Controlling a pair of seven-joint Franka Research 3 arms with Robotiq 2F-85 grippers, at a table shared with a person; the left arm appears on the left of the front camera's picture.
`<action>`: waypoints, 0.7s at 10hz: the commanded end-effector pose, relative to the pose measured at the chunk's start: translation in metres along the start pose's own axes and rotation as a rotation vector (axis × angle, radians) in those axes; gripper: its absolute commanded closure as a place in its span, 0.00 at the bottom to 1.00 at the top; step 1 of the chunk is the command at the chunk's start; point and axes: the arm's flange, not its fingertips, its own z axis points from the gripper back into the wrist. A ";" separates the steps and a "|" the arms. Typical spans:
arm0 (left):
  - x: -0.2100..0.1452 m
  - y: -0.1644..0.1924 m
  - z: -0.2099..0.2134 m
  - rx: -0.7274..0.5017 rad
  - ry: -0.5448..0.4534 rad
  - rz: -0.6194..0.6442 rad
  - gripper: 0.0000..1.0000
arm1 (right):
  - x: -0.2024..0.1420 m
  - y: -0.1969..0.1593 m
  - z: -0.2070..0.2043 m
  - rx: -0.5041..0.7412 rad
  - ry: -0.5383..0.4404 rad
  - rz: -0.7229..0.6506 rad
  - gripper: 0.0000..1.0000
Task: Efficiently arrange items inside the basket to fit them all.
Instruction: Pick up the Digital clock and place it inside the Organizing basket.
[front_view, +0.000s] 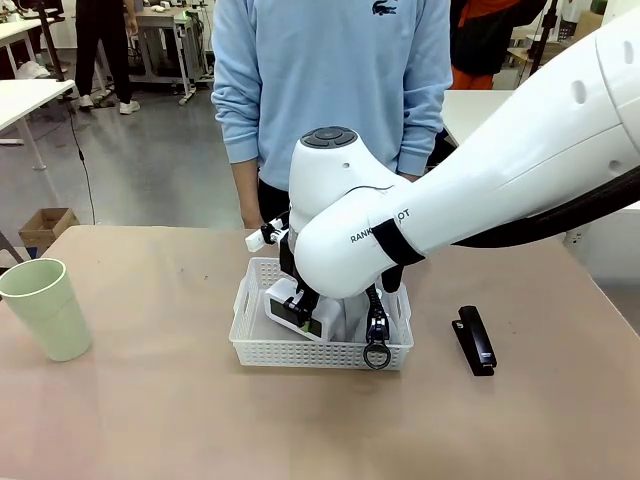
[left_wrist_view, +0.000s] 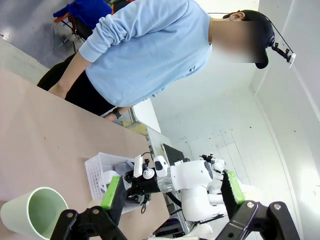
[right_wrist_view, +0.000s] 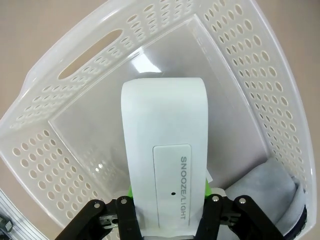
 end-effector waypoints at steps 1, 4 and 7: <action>0.001 0.000 0.000 -0.023 -0.010 -0.019 0.00 | 0.006 -0.005 0.003 0.017 -0.001 0.016 0.49; 0.001 0.000 0.000 -0.023 -0.010 -0.019 0.00 | 0.006 -0.007 0.000 0.027 0.014 0.023 0.00; 0.001 0.000 0.000 -0.023 -0.010 -0.019 0.00 | 0.004 -0.007 -0.003 0.028 0.024 0.019 0.00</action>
